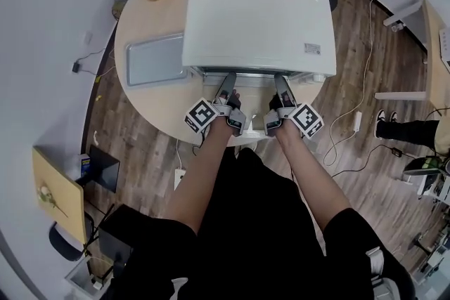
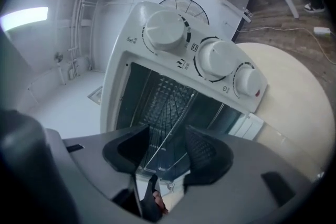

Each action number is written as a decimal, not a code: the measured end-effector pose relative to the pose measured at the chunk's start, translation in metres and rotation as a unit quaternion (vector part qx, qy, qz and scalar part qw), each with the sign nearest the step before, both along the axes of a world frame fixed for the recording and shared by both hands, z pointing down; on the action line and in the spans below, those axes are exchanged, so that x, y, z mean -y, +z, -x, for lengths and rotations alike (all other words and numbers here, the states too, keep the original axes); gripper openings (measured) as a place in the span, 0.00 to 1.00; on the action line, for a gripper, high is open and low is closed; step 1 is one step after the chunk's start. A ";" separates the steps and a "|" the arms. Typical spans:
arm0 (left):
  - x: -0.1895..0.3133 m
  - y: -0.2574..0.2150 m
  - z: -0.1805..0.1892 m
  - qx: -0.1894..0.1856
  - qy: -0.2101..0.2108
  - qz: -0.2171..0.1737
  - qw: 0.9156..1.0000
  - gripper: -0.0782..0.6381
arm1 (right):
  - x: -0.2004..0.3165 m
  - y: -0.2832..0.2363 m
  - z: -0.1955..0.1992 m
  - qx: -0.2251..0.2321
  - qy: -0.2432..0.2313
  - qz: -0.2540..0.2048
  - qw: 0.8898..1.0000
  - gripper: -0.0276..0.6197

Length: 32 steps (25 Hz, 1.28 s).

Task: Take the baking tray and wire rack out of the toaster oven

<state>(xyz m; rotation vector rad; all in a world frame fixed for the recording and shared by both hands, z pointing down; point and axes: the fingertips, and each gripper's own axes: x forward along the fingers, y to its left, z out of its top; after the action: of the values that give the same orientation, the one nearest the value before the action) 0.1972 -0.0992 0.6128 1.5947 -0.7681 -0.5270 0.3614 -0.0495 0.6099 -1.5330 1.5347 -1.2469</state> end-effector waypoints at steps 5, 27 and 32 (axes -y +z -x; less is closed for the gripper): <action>0.029 0.005 -0.008 -0.006 0.007 -0.001 1.000 0.40 | 0.026 0.009 -0.005 0.017 0.028 0.002 0.999 0.34; 0.086 0.015 -0.001 -0.007 -0.047 0.017 0.999 0.13 | 0.068 0.024 -0.025 0.047 0.054 0.024 0.997 0.10; 0.077 0.014 -0.001 -0.019 -0.045 0.018 0.999 0.13 | 0.060 0.023 -0.023 0.062 0.049 0.023 0.997 0.09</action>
<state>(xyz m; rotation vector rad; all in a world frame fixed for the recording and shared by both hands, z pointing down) 0.1982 -0.1761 0.6267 1.5185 -0.8197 -0.6049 0.3844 -0.1093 0.6330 -1.5121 1.3453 -1.3040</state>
